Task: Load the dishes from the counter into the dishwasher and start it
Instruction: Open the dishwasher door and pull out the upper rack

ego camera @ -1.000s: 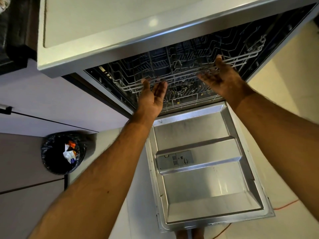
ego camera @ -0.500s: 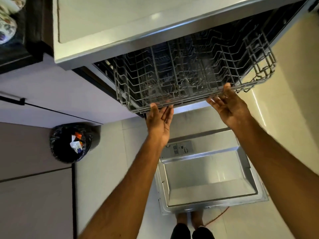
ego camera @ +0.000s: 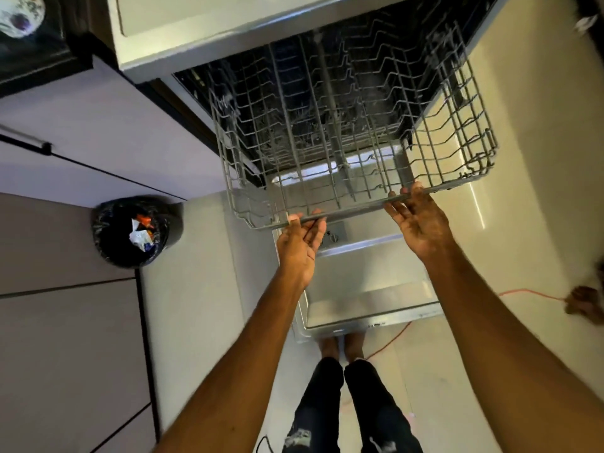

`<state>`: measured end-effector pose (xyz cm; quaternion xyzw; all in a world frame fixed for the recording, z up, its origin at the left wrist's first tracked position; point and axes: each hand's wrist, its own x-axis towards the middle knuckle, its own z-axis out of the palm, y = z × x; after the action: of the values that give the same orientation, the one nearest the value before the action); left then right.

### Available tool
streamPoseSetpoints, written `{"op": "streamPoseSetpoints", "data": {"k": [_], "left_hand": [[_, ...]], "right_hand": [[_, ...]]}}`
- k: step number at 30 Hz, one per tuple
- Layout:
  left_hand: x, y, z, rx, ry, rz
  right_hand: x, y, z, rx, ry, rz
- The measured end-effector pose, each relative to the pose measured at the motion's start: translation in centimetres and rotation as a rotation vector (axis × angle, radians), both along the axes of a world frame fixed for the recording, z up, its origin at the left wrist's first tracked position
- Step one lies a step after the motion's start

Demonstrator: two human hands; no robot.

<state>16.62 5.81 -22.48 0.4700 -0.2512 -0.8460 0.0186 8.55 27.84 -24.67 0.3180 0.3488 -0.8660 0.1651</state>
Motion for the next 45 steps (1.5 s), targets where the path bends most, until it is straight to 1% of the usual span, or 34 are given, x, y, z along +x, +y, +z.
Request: {"op": "streamPoseSetpoints", "data": {"k": [3, 10, 15, 18, 28, 32, 36, 43, 45], "left_hand": [[2.5, 0.9, 0.5, 0.022, -0.024, 0.001], [8.2, 3.0, 1.5, 0.029, -0.149, -0.037], [11.3, 3.6, 1.7, 0.065, -0.187, -0.091], [12.2, 4.2, 1.9, 0.119, -0.204, -0.073], [13.7, 4.8, 2.2, 0.144, -0.279, -0.085], [15.2, 5.1, 2.0, 0.148, -0.31, -0.128], [15.9, 4.7, 1.8, 0.132, -0.29, -0.171], [15.5, 4.4, 2.0, 0.099, -0.321, -0.283], [15.4, 4.2, 2.5, 0.08, -0.335, -0.332]], "right_hand": [[2.5, 0.9, 0.6, 0.032, -0.027, -0.001], [9.4, 3.0, 1.2, 0.003, -0.101, -0.055], [12.5, 3.7, 2.0, 0.066, -0.133, -0.084], [13.3, 4.7, 2.2, 0.085, -0.171, -0.086], [15.1, 5.6, 2.6, 0.071, -0.216, -0.094], [16.5, 6.2, 2.7, 0.049, -0.206, -0.093], [17.0, 6.4, 2.7, 0.046, -0.196, -0.105], [17.1, 6.0, 2.9, 0.082, -0.23, -0.12], [17.1, 5.8, 3.4, 0.113, -0.214, -0.105]]}}
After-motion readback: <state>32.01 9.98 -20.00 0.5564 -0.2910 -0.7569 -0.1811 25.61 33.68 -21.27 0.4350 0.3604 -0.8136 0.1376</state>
